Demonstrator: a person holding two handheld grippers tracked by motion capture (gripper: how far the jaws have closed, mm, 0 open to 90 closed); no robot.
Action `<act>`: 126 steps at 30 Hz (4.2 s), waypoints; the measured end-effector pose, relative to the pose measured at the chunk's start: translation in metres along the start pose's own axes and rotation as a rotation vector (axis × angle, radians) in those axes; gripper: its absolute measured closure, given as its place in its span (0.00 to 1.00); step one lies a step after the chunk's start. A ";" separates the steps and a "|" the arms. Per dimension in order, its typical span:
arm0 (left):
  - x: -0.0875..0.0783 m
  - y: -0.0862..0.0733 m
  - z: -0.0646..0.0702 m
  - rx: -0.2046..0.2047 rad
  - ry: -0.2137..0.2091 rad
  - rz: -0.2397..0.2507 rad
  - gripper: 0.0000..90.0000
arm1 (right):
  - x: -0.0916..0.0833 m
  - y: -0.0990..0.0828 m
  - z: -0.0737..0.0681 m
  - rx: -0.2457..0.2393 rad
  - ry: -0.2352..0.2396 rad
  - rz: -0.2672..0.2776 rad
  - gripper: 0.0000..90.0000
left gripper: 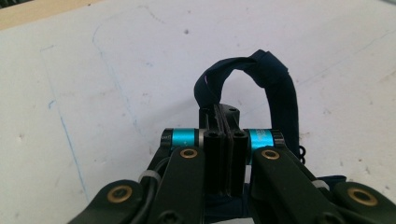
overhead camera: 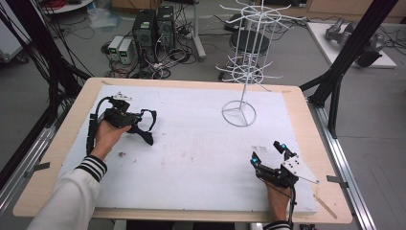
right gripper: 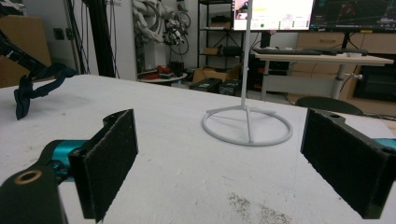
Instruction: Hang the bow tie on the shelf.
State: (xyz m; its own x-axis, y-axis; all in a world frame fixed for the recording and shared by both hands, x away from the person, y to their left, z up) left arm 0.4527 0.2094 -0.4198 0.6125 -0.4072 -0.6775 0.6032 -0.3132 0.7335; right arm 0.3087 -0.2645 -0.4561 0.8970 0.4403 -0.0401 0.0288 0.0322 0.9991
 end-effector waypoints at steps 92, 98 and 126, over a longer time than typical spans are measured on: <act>-0.012 0.152 0.157 0.153 -0.471 0.510 0.98 | -0.002 0.000 0.001 0.013 0.006 0.016 0.11; -0.010 0.159 0.163 0.160 -0.474 0.515 0.98 | -0.002 0.000 0.001 0.013 0.007 0.018 0.11; 0.017 0.174 0.175 0.135 -0.464 0.499 0.98 | -0.002 0.000 0.001 0.014 0.006 0.023 0.11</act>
State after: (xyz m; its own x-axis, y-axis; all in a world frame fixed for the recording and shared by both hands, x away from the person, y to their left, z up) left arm 0.4788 -0.0021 -0.2940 0.5001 -0.8457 -0.1863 0.2187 -0.0848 0.9721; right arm 0.3074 -0.2667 -0.4556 0.8950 0.4457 -0.0170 0.0142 0.0096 0.9999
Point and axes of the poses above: each handheld gripper's, and its own axes: x roughly forward along the jaws, y roughly out of its top, z roughly to its right, the point moved 5 cm from there along x, roughly forward along the jaws, and after that the axes turned 1 degree about -x, right-handed, at the moved point
